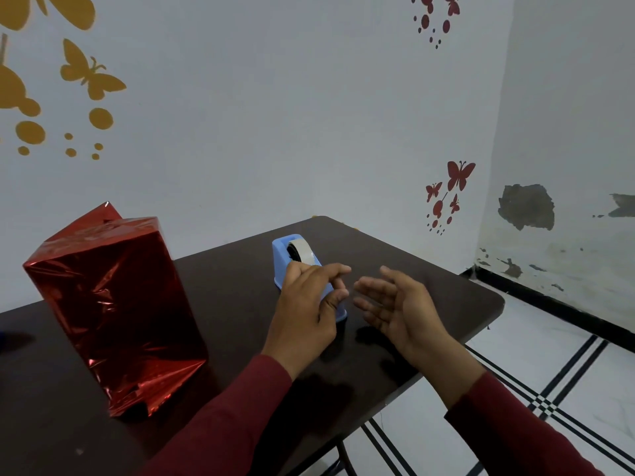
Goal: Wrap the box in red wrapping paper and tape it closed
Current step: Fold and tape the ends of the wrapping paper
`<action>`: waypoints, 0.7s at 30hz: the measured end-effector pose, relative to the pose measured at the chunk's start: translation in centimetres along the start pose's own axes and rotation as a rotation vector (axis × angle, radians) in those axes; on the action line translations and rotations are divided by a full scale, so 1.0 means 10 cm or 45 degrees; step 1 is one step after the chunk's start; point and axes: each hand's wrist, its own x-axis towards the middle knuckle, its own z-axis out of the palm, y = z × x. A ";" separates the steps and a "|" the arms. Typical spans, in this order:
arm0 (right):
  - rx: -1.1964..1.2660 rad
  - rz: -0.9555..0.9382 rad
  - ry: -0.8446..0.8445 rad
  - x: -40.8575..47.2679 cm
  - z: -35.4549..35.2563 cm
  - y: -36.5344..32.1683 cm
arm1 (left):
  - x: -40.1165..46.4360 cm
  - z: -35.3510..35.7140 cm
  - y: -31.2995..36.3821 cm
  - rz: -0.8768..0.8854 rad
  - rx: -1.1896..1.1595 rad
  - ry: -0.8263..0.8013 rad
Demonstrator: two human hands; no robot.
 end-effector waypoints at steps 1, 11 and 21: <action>0.017 -0.030 -0.006 -0.01 -0.02 0.02 | 0.00 0.00 0.00 -0.114 -0.121 0.025; -0.497 -0.614 -0.152 -0.06 -0.03 0.14 | 0.01 0.01 -0.05 -0.474 -0.537 0.056; -0.390 -0.363 -0.111 -0.14 0.15 -0.01 | 0.06 -0.11 0.01 -0.429 -0.299 0.252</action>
